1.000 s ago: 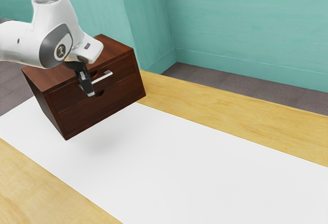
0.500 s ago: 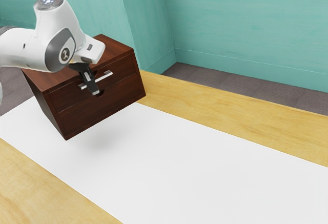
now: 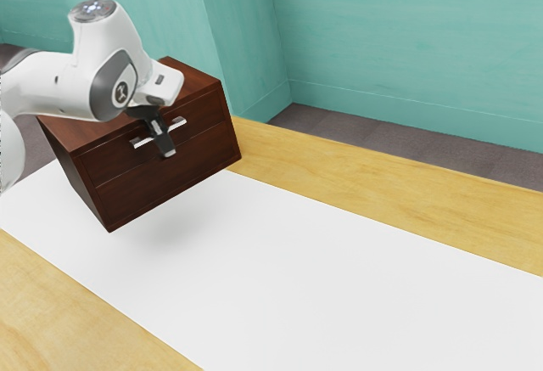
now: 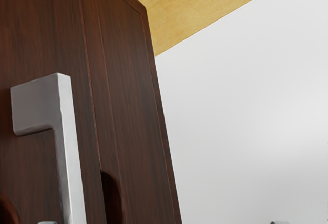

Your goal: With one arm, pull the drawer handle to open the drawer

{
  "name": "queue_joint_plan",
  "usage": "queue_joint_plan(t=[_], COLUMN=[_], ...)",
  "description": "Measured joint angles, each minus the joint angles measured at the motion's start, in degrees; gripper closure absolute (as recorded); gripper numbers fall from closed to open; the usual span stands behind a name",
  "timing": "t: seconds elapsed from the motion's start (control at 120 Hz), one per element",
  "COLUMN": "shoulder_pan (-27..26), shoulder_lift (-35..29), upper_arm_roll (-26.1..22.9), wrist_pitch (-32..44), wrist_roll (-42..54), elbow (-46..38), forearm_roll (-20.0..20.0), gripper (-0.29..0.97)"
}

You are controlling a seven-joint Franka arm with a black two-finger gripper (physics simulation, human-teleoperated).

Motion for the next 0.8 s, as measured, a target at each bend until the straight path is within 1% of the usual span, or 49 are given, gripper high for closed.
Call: queue_joint_plan(t=[0.3,0.425,0.492,0.517,0.558,0.583,0.7,0.8], shoulder_pan=[1.22,1.65,1.82,1.84,1.89,1.92,1.97,2.03], shoulder_lift=[1.42,2.17,2.25,2.27,2.2,2.13,1.35,-1.95], upper_arm_roll=[-0.16,-0.46,-1.08,-1.26,-1.44,-1.49,-1.78,-3.16], wrist_pitch=[0.53,0.91,1.16,1.25,1.34,1.4,1.58,1.63], wrist_roll=[-0.18,-0.22,-0.24,-0.25,-0.25,-0.26,-0.32,-0.34], elbow=[1.08,1.11,0.95,0.85,0.6,0.48,-0.62,-3.53], forearm_roll=[-0.8,-1.28,-1.54,-1.61,-1.7,-1.73,-1.69,-1.55], gripper=[0.15,0.01,0.0,0.01,0.08,0.11,0.17,0.27])
